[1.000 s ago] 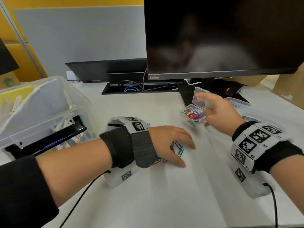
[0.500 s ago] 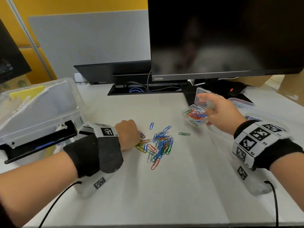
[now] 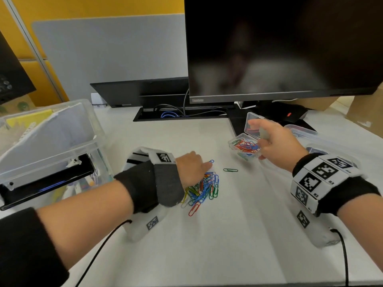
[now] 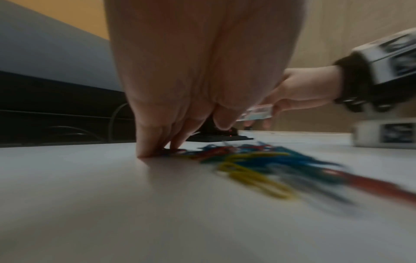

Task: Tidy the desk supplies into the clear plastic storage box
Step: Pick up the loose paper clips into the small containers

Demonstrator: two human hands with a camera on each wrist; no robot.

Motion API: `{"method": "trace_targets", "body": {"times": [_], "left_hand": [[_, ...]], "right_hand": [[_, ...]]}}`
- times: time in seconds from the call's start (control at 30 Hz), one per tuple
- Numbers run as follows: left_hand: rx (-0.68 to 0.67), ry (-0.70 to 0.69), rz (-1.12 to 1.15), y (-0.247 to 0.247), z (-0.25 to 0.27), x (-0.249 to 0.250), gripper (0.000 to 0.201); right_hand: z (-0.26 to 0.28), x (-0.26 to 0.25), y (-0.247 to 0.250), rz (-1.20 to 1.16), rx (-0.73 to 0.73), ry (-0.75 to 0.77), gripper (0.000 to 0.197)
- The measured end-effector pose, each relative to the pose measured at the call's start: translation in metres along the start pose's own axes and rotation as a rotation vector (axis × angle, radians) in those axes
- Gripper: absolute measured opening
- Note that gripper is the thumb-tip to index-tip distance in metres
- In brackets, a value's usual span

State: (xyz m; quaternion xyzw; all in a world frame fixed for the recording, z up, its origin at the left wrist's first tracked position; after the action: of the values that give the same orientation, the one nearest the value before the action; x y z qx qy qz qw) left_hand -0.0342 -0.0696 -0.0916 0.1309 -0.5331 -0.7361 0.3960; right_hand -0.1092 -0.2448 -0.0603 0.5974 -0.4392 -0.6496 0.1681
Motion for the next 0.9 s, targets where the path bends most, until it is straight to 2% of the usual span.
{"method": "trace_targets", "body": {"times": [0.1,0.23,0.33,0.4,0.5,0.57,0.63,0.73,0.8,0.9], "left_hand": [[-0.031,-0.083,0.043,-0.013,0.007,0.009,0.049],[0.108,-0.316,0.014,0.003,-0.001,0.018,0.060],[0.054,-0.514,-0.029,0.004,-0.008,0.034,0.047],[0.009,-0.570,-0.072,0.000,-0.007,0.037,0.037],[0.052,-0.539,-0.046,0.005,-0.001,0.022,0.030],[0.105,-0.490,0.009,0.013,0.005,0.006,0.034],[0.094,-0.390,0.049,0.015,0.009,-0.008,0.055],[-0.098,-0.233,0.009,0.007,0.010,-0.017,0.092],[-0.171,-0.245,-0.087,0.000,0.010,-0.015,0.098],[-0.156,-0.346,-0.096,-0.003,0.013,-0.012,0.085]], "right_hand": [[0.000,-0.001,0.000,0.023,-0.003,-0.006,0.057],[0.000,-0.003,0.000,0.014,0.000,-0.018,0.057],[0.001,-0.002,0.001,-0.002,0.015,-0.020,0.057],[0.002,-0.002,0.001,0.003,0.016,-0.018,0.057],[0.002,-0.001,0.000,0.018,-0.003,-0.030,0.058],[0.001,-0.001,-0.001,0.036,-0.020,-0.035,0.058],[-0.001,-0.001,-0.002,0.055,-0.038,-0.023,0.058],[-0.002,0.001,-0.003,0.102,-0.063,-0.027,0.057],[-0.003,0.005,-0.005,0.113,-0.086,-0.053,0.059],[-0.003,0.009,-0.008,0.082,-0.146,-0.101,0.063]]}}
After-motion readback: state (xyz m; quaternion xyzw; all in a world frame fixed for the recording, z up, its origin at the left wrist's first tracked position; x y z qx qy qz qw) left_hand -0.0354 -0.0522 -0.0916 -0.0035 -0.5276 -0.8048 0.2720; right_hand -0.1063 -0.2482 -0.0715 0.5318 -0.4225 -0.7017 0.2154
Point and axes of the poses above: each hand's wrist, its own z-axis away from the middle knuckle, its own y-axis out of the back of the hand, x = y × z, the point moved 4 cm from there along -z, towards the middle knuckle, and after that the axes turned 8 degrees about -x, right-handed, at the moved point
